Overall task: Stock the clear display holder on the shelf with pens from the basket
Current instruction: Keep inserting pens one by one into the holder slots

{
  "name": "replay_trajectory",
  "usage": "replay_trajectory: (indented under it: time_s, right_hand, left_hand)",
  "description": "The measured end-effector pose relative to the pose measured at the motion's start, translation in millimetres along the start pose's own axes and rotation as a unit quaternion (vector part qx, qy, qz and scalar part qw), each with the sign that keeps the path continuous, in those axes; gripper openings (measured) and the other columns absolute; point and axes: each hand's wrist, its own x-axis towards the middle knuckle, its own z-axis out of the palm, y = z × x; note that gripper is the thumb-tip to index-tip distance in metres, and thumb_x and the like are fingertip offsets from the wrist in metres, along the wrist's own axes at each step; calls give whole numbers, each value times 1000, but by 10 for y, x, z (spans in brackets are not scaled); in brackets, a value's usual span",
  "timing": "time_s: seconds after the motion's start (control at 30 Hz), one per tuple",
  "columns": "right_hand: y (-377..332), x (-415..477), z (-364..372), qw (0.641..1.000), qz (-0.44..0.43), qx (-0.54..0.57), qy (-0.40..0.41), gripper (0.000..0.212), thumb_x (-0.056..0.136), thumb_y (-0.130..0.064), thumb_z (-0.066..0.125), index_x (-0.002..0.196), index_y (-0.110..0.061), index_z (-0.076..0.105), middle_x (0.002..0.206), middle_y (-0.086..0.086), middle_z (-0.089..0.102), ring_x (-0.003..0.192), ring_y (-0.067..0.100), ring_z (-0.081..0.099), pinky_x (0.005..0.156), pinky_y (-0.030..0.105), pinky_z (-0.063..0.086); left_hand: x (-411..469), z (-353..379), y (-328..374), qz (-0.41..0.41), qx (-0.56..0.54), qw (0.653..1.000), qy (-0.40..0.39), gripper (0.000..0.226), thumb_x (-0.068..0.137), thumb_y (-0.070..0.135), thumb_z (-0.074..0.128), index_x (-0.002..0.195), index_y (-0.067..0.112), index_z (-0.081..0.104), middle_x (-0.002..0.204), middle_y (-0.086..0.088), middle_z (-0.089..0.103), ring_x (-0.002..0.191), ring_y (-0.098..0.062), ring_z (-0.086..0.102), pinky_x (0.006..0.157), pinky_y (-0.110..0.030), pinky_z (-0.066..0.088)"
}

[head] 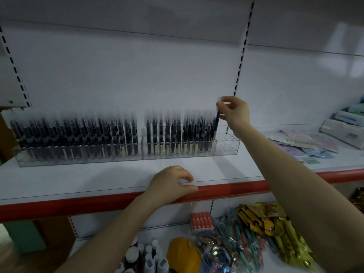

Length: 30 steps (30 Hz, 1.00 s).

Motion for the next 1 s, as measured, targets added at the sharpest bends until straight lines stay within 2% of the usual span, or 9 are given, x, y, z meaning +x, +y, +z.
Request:
replay_trajectory:
  time_s: [0.17, 0.33, 0.43, 0.53, 0.7, 0.8, 1.0]
  right_hand:
    - [131, -49, 26, 999, 25, -24, -18, 22, 90, -12, 58, 110, -3, 61, 75, -1, 58, 72, 15, 58, 70, 25, 54]
    - [156, -70, 36, 998, 28, -43, -20, 23, 91, -14, 57, 112, -4, 60, 80, 2, 60, 77, 19, 58, 68, 23, 53]
    - [154, -62, 44, 997, 30, -67, -28, 25, 91, -14, 57, 114, -4, 60, 88, 7, 62, 77, 20, 59, 71, 28, 53]
    - [207, -85, 57, 995, 34, -88, -40, 25, 91, -13, 58, 114, -3, 60, 88, 8, 63, 77, 21, 59, 78, 33, 53]
    - [239, -124, 45, 995, 36, -87, -36, 26, 91, -14, 57, 115, -2, 59, 87, 7, 62, 76, 20, 58, 75, 32, 53]
    - [226, -125, 59, 995, 39, -90, -37, 28, 91, -15, 58, 116, -2, 58, 86, 7, 62, 78, 21, 59, 81, 37, 54]
    - [280, -254, 16, 988, 80, -127, -27, 34, 90, -20, 59, 119, -2, 55, 106, 17, 65, 92, 27, 61, 92, 45, 50]
  left_hand:
    - [1, 9, -7, -1, -3, 1000, 2, 31, 79, 42, 69, 103, 23, 69, 113, 11, 61, 104, -4, 53, 89, -22, 43]
    - [5, 14, -18, 1, 0, 1000, -1, 31, 80, 43, 67, 104, 24, 69, 114, 11, 61, 104, -4, 53, 89, -22, 42]
    - [11, 17, -23, 1, 0, 1000, 0, 31, 80, 43, 67, 104, 24, 69, 113, 12, 61, 105, -4, 53, 88, -22, 42]
    - [7, 13, -22, 4, 0, 1000, 0, 31, 80, 42, 67, 104, 23, 69, 114, 11, 61, 106, -5, 53, 90, -23, 43]
    - [-3, 16, -14, 6, -4, 1000, 4, 31, 80, 42, 68, 105, 23, 69, 115, 10, 61, 107, -7, 53, 93, -26, 43]
    - [-2, 16, -16, 5, -5, 1000, 5, 31, 80, 42, 67, 104, 23, 69, 115, 11, 61, 107, -6, 53, 92, -24, 43]
    - [1, 12, -22, 3, -6, 1000, -4, 32, 80, 44, 68, 103, 23, 68, 113, 10, 61, 106, -6, 53, 93, -25, 43]
